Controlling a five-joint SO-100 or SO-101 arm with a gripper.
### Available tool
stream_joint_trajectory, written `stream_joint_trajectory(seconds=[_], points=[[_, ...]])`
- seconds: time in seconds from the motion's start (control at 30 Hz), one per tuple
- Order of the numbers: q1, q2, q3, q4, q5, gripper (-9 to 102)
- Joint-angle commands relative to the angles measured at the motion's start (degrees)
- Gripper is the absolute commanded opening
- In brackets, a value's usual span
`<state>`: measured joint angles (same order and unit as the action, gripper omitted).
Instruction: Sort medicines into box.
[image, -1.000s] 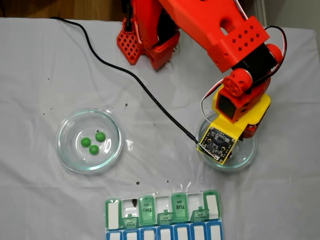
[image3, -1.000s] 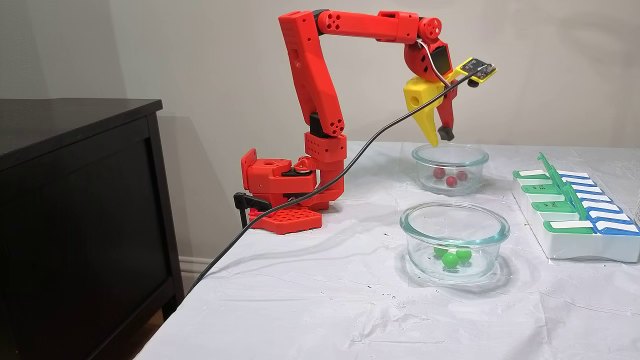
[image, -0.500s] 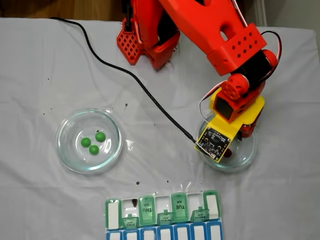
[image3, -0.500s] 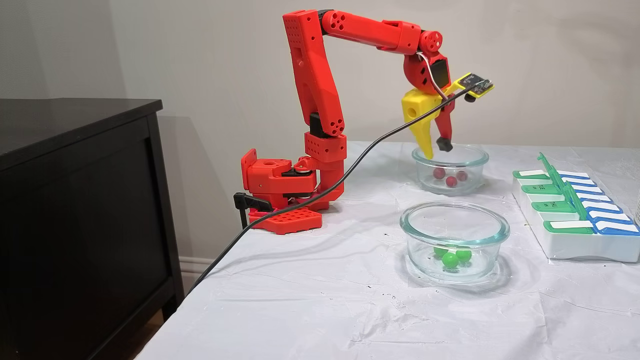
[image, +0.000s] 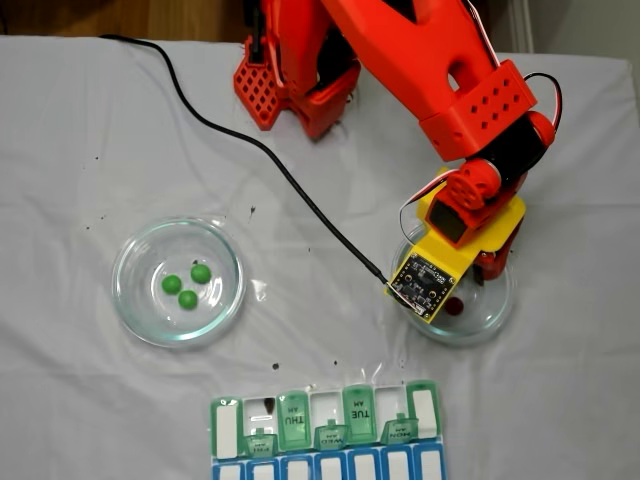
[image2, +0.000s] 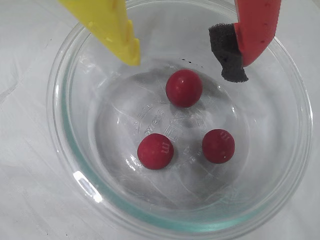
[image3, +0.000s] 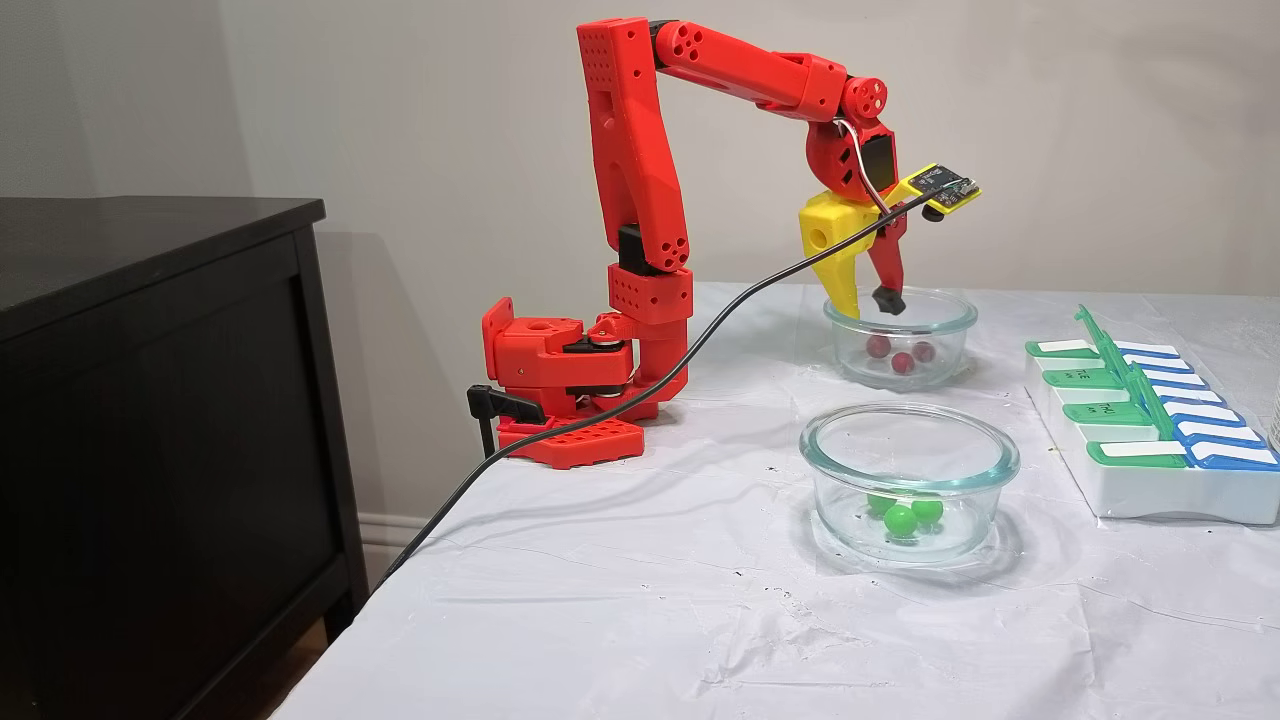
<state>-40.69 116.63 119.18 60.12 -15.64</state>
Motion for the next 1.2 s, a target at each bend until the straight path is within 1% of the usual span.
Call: stream_joint_trajectory(seconds=[0.0, 0.17, 0.43, 0.67, 0.9, 1.17], points=[[-0.62, -0.62, -1.85, -0.35, 0.53, 28], [-0.88, -2.72, -3.69, 0.53, 1.14, 26], [-2.46, -1.58, -9.40, 6.42, 3.43, 23], [-2.64, -9.58, -16.26, 9.67, 5.63, 18], [-1.85, -16.44, -23.38, 14.24, 6.24, 18], [-2.37, -16.52, -23.47, 14.85, 7.47, 17]])
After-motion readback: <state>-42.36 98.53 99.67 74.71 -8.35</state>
